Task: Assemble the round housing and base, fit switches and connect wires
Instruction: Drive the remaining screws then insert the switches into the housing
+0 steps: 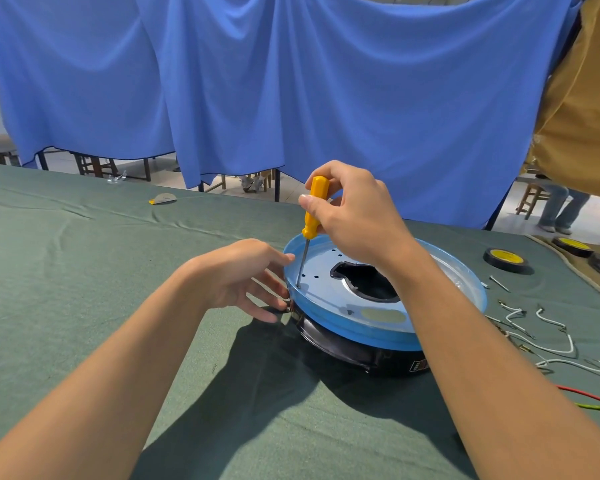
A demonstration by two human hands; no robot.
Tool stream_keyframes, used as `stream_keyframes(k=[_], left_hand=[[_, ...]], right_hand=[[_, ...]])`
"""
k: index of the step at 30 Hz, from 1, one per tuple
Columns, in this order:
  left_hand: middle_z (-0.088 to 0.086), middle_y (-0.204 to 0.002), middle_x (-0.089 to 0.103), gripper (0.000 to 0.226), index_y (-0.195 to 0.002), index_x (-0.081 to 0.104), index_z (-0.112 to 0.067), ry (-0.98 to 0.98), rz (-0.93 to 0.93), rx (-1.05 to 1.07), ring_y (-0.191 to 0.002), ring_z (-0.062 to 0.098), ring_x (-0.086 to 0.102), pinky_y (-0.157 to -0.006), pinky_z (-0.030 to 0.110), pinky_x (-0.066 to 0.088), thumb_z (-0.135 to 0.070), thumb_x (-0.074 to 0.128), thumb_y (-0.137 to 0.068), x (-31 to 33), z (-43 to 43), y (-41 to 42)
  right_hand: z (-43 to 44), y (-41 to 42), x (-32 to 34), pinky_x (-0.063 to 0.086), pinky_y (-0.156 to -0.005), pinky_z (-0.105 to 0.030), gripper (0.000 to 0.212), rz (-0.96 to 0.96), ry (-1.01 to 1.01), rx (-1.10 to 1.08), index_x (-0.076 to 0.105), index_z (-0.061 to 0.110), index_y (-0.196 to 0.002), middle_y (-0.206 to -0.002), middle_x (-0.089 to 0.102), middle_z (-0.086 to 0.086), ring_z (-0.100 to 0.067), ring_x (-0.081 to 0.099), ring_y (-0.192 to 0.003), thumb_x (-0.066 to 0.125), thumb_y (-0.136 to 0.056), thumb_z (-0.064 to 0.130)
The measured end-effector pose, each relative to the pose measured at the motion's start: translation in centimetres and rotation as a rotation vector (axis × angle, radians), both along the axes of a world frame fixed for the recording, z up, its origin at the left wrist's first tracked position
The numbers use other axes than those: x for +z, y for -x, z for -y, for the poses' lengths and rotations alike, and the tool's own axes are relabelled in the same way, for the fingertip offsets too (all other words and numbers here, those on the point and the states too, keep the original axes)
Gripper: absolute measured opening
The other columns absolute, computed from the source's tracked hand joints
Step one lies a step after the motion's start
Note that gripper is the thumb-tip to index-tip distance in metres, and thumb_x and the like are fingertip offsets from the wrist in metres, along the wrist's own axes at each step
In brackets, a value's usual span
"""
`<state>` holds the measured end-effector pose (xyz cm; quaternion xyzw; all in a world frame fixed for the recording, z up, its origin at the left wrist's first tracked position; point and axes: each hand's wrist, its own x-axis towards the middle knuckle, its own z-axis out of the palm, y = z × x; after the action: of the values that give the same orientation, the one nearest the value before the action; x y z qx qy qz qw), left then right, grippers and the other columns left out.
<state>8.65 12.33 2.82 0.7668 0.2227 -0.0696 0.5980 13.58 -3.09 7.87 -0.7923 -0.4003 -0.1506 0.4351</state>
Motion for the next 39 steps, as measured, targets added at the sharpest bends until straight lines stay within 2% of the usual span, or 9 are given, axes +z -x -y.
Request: stream_keyframes(k=[3,9,14,19,23,26,32,36,39], left_hand=[[0.023,-0.106,0.068,0.028,-0.107,0.067,-0.006,0.004,0.006,-0.001,-0.089,0.033,0.071,-0.072,0.048,0.062,-0.031,0.058,-0.098,0.0,0.0,-0.1],[0.022,-0.105,0.068,0.031,-0.108,0.068,-0.004,0.011,0.028,-0.001,-0.082,0.030,0.070,-0.072,0.046,0.062,-0.031,0.057,-0.099,-0.1,0.0,0.1],[0.025,-0.108,0.067,0.029,-0.106,0.067,-0.003,0.017,0.035,0.004,-0.081,0.030,0.069,-0.073,0.047,0.062,-0.029,0.055,-0.099,-0.2,0.1,0.3],[0.021,-0.102,0.067,0.027,-0.103,0.068,-0.004,0.020,0.031,0.008,-0.079,0.029,0.068,-0.072,0.046,0.062,-0.028,0.055,-0.099,-0.1,0.2,0.3],[0.022,-0.106,0.067,0.028,-0.105,0.069,-0.004,0.014,0.029,0.011,-0.081,0.029,0.068,-0.071,0.045,0.061,-0.027,0.055,-0.099,0.0,0.2,0.3],[0.021,-0.106,0.067,0.028,-0.107,0.069,-0.003,0.009,0.021,0.012,-0.081,0.029,0.069,-0.073,0.046,0.062,-0.026,0.056,-0.098,0.1,0.3,0.4],[0.018,-0.098,0.068,0.028,-0.105,0.070,-0.004,-0.009,0.015,0.027,-0.081,0.028,0.069,-0.075,0.046,0.062,-0.028,0.057,-0.098,0.2,0.4,0.4],[0.020,-0.100,0.070,0.028,-0.107,0.070,-0.003,-0.021,0.010,0.022,-0.083,0.029,0.069,-0.080,0.048,0.061,-0.026,0.057,-0.098,0.3,0.3,0.3],[0.019,-0.099,0.068,0.028,-0.107,0.070,-0.002,-0.015,0.010,0.016,-0.083,0.029,0.068,-0.080,0.048,0.061,-0.026,0.057,-0.098,0.4,0.3,0.2]], right_hand=[[0.0,-0.1,-0.1,0.056,-0.082,-0.047,0.018,0.004,0.016,-0.001,0.060,0.018,-0.107,-0.095,0.061,-0.001,-0.031,0.062,-0.093,0.063,-0.092,0.028],[-0.8,0.3,-0.5,0.049,-0.091,-0.047,0.043,0.087,0.023,-0.015,0.055,0.027,-0.134,-0.095,0.059,0.006,-0.032,0.060,-0.096,0.064,-0.092,0.027],[-1.8,0.5,-0.6,0.050,-0.087,-0.044,0.023,0.119,0.040,-0.019,0.063,0.029,-0.115,-0.082,0.059,0.003,-0.033,0.059,-0.090,0.064,-0.091,0.029],[-2.4,0.4,-1.1,0.046,-0.085,-0.038,0.017,0.167,0.010,-0.114,0.062,0.027,-0.108,-0.075,0.052,0.005,-0.028,0.053,-0.086,0.062,-0.091,0.030],[-2.5,0.5,-1.2,0.031,-0.073,-0.031,0.016,0.211,-0.006,-0.232,0.061,0.024,-0.107,-0.085,0.061,0.001,-0.024,0.043,-0.082,0.061,-0.092,0.031],[-2.6,0.7,-1.3,0.031,-0.070,-0.031,0.014,0.250,-0.015,-0.302,0.061,0.020,-0.102,-0.084,0.063,-0.001,-0.026,0.050,-0.080,0.061,-0.092,0.029],[-1.7,0.8,-1.4,0.030,-0.064,-0.030,0.019,0.297,0.009,-0.393,0.052,0.016,-0.086,-0.071,0.051,0.002,-0.025,0.047,-0.069,0.061,-0.092,0.032],[-0.3,0.9,-1.3,0.030,-0.065,-0.030,0.021,0.253,0.065,-0.301,0.058,0.013,-0.105,-0.074,0.048,0.002,-0.023,0.044,-0.072,0.058,-0.095,0.032],[-0.1,1.4,-0.7,0.034,-0.068,-0.032,0.026,0.234,0.176,-0.175,0.053,0.013,-0.121,-0.085,0.049,0.000,-0.023,0.045,-0.079,0.054,-0.097,0.024]])
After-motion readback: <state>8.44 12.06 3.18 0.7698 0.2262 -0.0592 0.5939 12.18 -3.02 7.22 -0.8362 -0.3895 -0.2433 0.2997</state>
